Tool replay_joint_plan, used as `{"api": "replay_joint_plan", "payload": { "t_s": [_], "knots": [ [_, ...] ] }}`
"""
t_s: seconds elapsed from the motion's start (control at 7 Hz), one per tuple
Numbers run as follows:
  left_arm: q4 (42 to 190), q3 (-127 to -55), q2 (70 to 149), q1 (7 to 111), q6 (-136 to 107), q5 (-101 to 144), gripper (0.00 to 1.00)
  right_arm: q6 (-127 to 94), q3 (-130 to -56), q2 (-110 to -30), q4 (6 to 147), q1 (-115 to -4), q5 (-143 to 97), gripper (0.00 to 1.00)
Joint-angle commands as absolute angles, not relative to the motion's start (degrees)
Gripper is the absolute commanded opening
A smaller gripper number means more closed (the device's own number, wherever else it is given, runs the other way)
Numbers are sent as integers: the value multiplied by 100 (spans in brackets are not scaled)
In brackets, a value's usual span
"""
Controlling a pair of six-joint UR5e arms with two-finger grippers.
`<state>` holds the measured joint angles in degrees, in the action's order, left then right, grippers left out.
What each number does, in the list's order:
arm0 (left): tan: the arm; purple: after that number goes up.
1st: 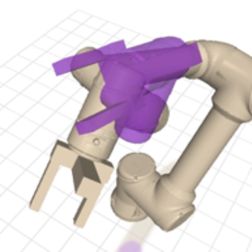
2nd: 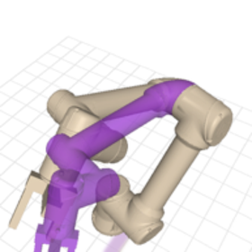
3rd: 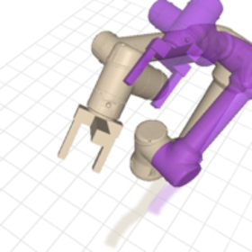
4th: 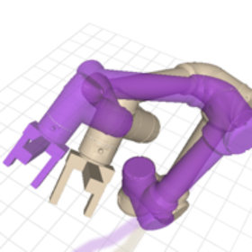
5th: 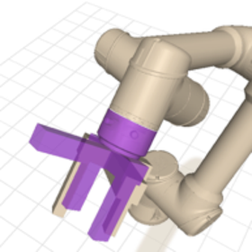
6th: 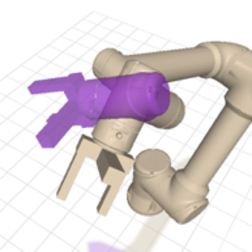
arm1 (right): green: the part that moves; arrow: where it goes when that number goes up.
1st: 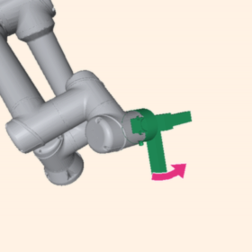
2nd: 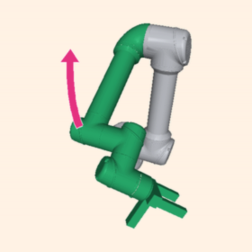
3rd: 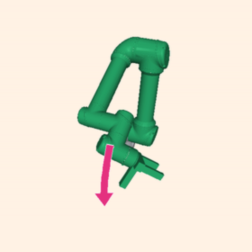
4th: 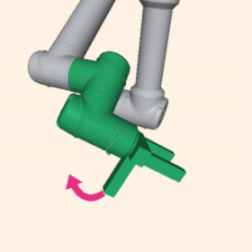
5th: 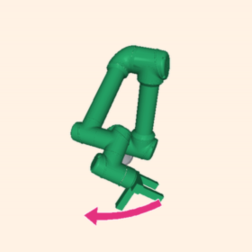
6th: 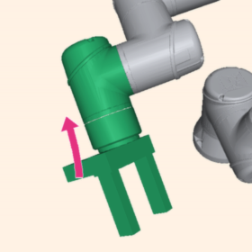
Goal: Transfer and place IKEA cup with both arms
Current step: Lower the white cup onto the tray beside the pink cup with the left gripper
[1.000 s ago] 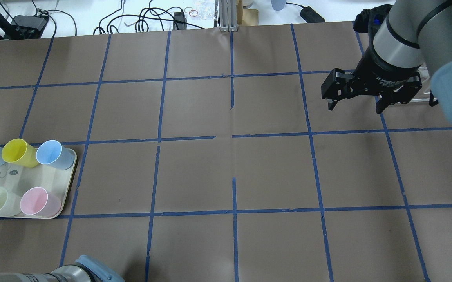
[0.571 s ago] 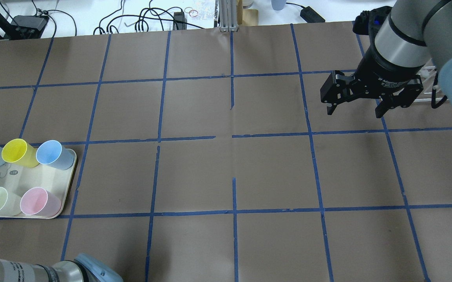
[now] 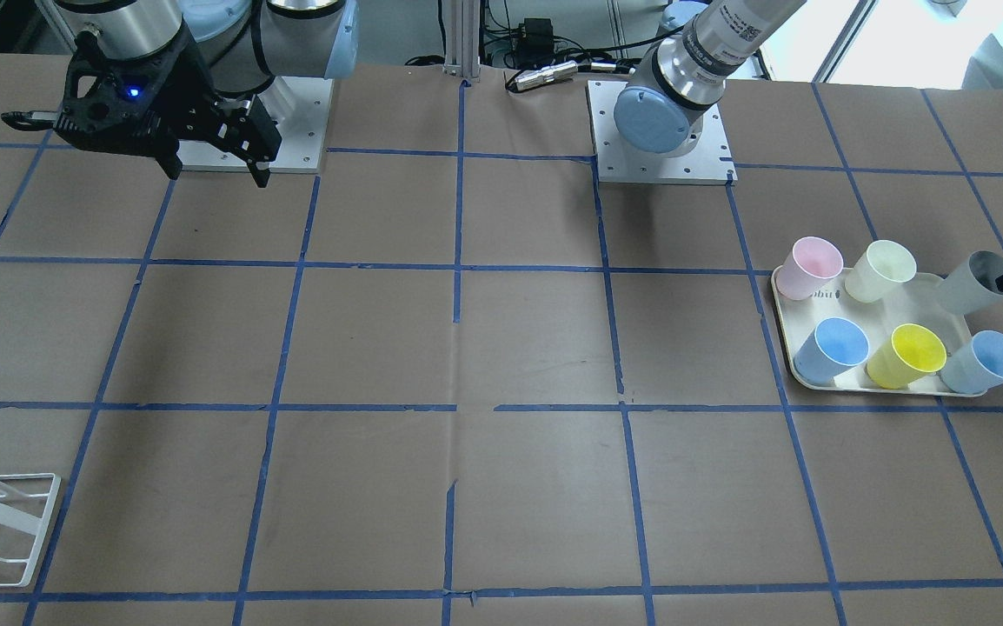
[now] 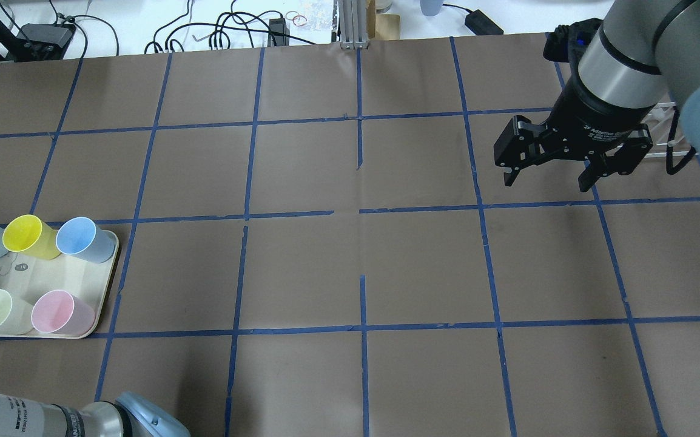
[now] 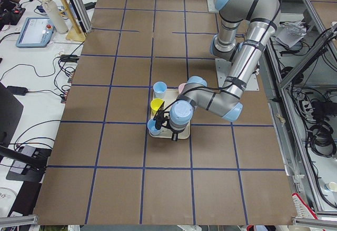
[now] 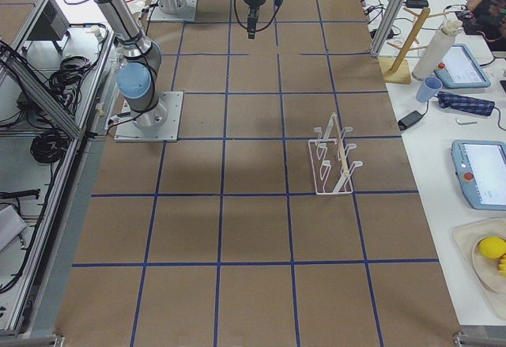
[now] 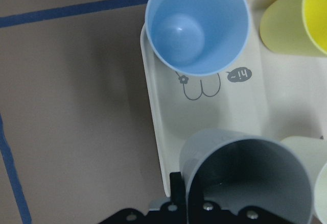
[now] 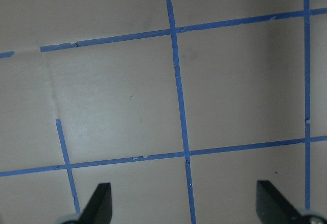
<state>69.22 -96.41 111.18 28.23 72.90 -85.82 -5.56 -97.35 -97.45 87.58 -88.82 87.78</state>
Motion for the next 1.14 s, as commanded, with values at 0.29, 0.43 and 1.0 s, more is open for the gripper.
{"api": "replay_joint_plan", "payload": {
  "t_s": [0.29, 0.43, 1.0],
  "knots": [
    [6952, -9659, 11197, 2804, 7365, -8596, 0, -554, -9738, -9738, 8745, -8877, 8824, 100],
    [6996, -9677, 11197, 2743, 7348, -8596, 0, -554, -9730, -9747, 8754, -8877, 8955, 100],
    [6908, -9923, 11118, 2646, 7356, -8596, 0, -563, -9738, -9738, 8841, -8877, 8974, 100]
  ]
}}
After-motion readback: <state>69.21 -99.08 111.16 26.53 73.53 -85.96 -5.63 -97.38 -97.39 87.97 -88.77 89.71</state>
